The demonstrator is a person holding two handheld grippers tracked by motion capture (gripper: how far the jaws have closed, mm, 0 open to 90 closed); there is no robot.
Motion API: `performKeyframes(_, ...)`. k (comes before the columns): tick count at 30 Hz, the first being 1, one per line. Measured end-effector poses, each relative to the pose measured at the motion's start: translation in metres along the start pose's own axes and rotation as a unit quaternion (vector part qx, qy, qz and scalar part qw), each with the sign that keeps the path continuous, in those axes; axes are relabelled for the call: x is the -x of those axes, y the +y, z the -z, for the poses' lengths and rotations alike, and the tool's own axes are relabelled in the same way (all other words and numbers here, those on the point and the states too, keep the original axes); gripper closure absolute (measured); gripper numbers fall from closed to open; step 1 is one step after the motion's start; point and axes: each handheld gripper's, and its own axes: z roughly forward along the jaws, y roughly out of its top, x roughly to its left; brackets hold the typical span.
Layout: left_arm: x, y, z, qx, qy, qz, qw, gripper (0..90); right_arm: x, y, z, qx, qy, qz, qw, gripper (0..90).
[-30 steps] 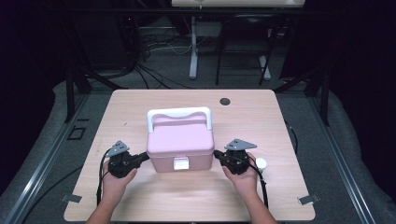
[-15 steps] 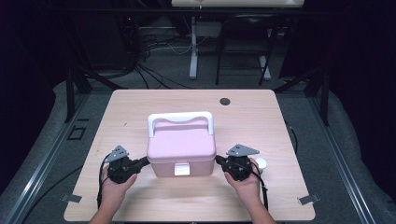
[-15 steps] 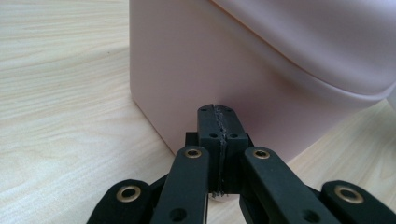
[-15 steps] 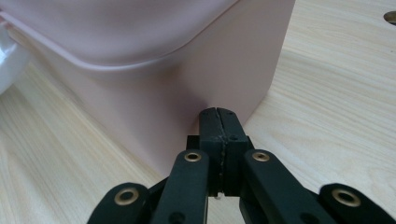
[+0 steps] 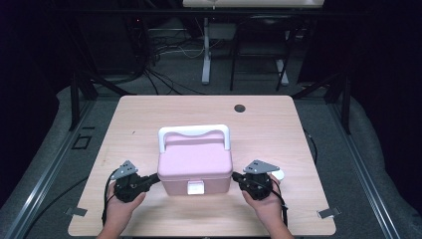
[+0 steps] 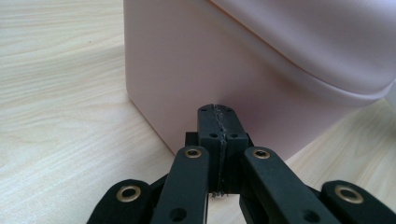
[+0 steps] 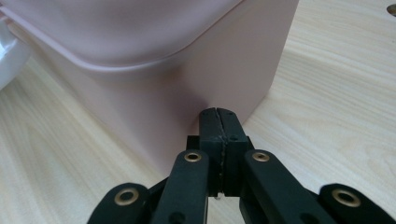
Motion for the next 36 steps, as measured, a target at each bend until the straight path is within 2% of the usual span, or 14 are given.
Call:
performKeyframes(22, 0.022, -0.012, 0.012, -0.014, -0.023, -0.006, 0.9996, 90.0, -0.013, -0.019, 0.029, -0.008, 0.014, -0.009, 0.9998, 90.0)
performKeyframes(36, 0.032, -0.017, 0.017, -0.021, -0.034, -0.009, 0.9991, 90.0, -0.023, -0.029, 0.044, -0.012, 0.014, -0.004, 0.9998, 90.0)
